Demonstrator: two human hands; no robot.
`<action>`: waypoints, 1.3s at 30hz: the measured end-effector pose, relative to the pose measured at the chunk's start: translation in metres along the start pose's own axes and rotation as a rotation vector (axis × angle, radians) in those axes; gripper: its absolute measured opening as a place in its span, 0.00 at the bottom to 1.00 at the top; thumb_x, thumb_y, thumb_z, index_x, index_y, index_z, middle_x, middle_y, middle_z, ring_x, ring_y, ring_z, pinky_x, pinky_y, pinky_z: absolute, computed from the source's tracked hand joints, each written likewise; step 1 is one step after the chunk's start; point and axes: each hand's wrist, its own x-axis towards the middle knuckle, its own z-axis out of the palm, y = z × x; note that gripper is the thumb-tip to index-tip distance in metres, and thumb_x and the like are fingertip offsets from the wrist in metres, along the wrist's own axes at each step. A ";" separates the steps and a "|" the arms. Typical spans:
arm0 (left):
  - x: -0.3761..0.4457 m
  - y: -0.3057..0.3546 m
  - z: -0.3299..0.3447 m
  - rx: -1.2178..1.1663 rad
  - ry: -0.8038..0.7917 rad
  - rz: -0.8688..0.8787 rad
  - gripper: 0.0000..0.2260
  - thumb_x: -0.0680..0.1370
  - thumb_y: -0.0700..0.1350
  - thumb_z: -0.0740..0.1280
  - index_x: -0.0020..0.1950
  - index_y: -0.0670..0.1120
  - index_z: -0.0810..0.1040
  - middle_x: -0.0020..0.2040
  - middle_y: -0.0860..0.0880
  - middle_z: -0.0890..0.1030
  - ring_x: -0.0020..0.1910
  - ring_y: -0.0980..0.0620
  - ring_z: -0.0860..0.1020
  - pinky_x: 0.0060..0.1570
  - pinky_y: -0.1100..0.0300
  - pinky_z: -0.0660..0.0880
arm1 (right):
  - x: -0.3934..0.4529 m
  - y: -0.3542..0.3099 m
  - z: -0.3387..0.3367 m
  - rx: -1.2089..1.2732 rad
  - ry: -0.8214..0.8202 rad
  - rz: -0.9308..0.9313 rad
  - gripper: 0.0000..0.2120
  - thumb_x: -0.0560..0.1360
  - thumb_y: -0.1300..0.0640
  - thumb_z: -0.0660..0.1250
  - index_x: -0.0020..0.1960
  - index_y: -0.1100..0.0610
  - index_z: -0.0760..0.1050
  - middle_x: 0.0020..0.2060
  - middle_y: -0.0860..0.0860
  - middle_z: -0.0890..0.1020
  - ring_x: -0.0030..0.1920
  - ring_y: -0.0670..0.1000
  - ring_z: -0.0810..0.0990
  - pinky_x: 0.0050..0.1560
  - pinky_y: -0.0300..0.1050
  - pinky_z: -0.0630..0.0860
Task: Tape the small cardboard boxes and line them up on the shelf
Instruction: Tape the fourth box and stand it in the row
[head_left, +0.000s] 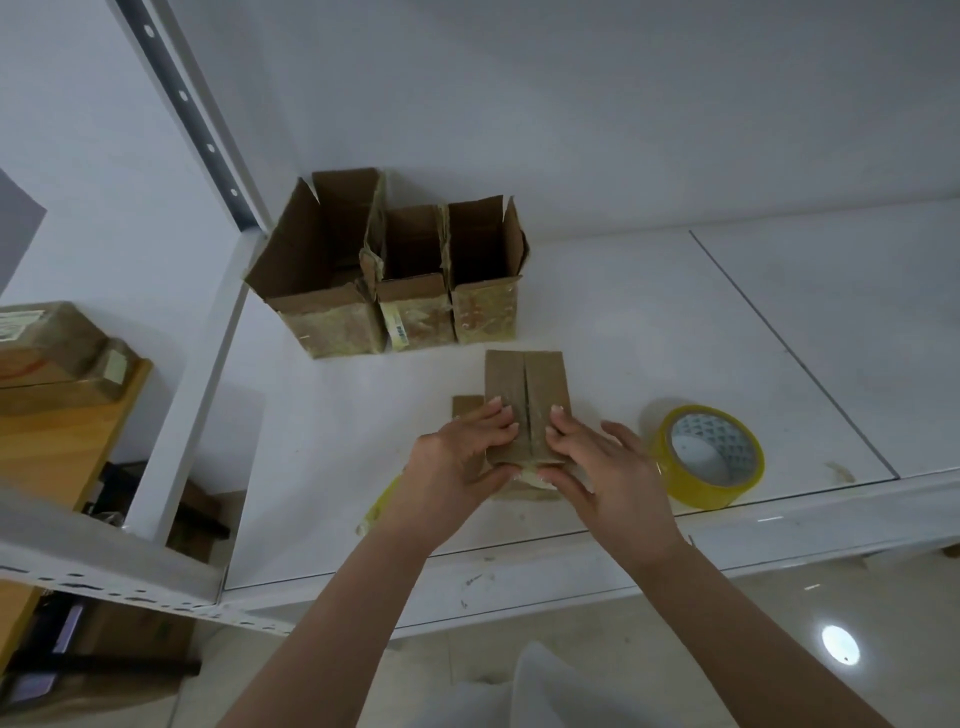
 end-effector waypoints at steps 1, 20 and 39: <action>-0.001 0.000 0.001 0.010 0.000 0.014 0.20 0.68 0.36 0.78 0.59 0.38 0.82 0.62 0.46 0.80 0.67 0.50 0.75 0.68 0.54 0.71 | -0.001 -0.001 0.001 0.029 0.004 0.013 0.13 0.67 0.61 0.78 0.49 0.65 0.82 0.57 0.58 0.83 0.50 0.55 0.85 0.56 0.58 0.78; 0.034 0.035 -0.002 -0.501 0.089 -0.187 0.18 0.80 0.51 0.56 0.65 0.47 0.78 0.68 0.51 0.75 0.70 0.60 0.70 0.68 0.66 0.66 | 0.049 -0.005 -0.062 0.621 -0.024 0.475 0.11 0.67 0.62 0.77 0.42 0.48 0.83 0.40 0.41 0.85 0.44 0.45 0.85 0.51 0.39 0.80; 0.030 0.036 0.022 -0.225 0.164 -0.107 0.12 0.82 0.46 0.57 0.56 0.42 0.77 0.56 0.49 0.76 0.56 0.67 0.73 0.56 0.73 0.67 | 0.028 0.004 -0.059 0.274 -0.007 0.546 0.18 0.71 0.46 0.74 0.56 0.51 0.73 0.33 0.44 0.79 0.35 0.42 0.78 0.40 0.39 0.73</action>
